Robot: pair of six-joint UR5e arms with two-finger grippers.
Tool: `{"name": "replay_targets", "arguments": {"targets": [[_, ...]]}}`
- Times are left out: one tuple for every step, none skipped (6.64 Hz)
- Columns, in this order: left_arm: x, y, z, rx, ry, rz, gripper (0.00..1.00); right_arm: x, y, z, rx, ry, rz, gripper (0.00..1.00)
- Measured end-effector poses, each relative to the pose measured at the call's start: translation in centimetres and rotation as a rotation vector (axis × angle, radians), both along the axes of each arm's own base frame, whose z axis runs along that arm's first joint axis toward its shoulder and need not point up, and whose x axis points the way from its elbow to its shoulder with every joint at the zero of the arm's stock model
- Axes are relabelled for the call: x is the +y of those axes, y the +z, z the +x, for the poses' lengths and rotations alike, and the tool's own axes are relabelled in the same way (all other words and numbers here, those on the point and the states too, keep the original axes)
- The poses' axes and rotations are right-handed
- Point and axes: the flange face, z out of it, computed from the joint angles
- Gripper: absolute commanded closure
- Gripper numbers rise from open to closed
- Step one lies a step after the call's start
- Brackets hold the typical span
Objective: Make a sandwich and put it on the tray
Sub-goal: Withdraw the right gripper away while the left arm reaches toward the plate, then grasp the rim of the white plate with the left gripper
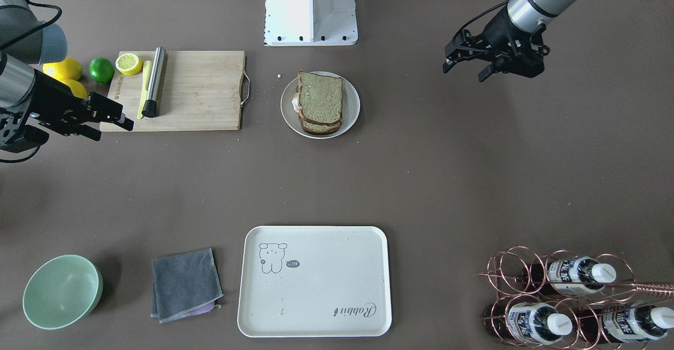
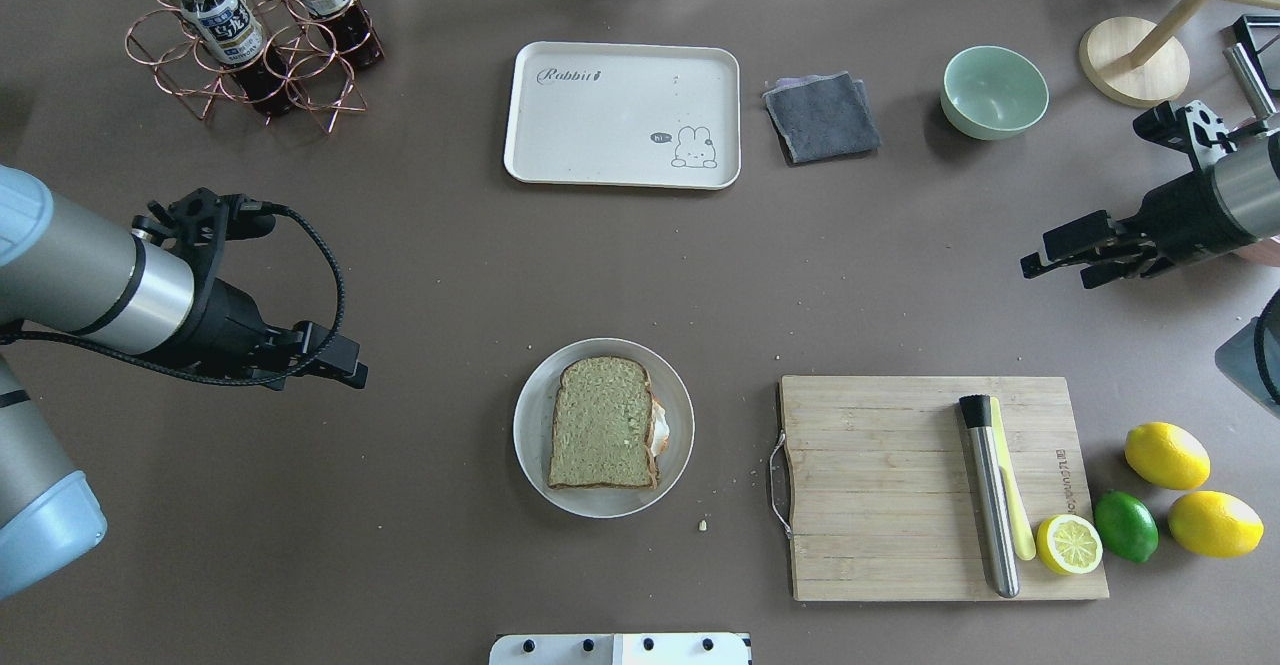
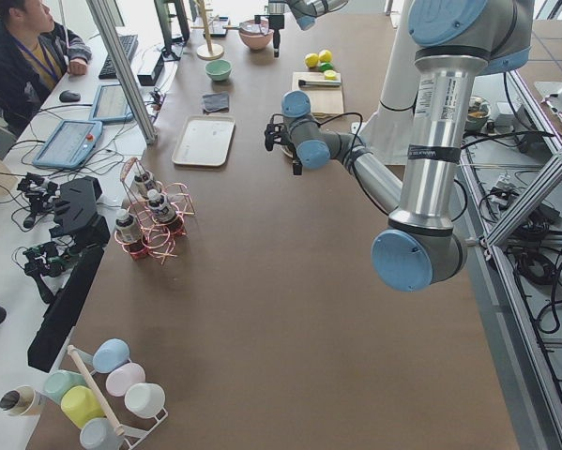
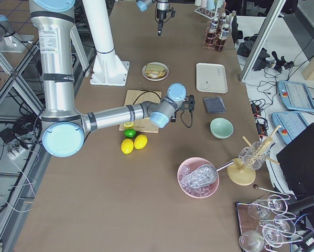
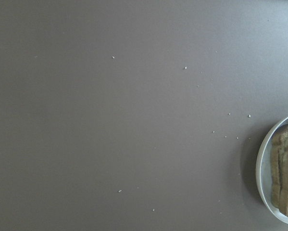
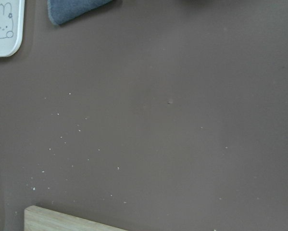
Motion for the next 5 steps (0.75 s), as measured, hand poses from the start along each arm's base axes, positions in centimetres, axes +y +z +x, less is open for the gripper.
{"name": "replay_targets", "arguments": {"targets": [[0.4, -0.8, 2.8, -0.005, -0.007, 0.006, 0.06, 0.5, 1.7, 1.5, 0.018, 0.005, 0.008, 0.0], [0.6, -1.8, 5.2, -0.002, -0.009, -0.004, 0.07, 1.0, 3.2, 2.7, 0.034, 0.005, 0.017, 0.0], [1.1, -2.6, 7.3, 0.0, -0.011, -0.013, 0.07, 1.4, 4.6, 4.0, 0.051, 0.007, 0.025, 0.0], [1.7, -3.3, 9.2, -0.001, -0.018, -0.016, 0.08, 1.6, 5.6, 5.3, 0.068, 0.011, 0.034, 0.0], [1.9, -4.1, 10.9, -0.002, -0.028, -0.024, 0.08, 1.8, 6.4, 6.3, 0.081, 0.014, 0.033, 0.0]]}}
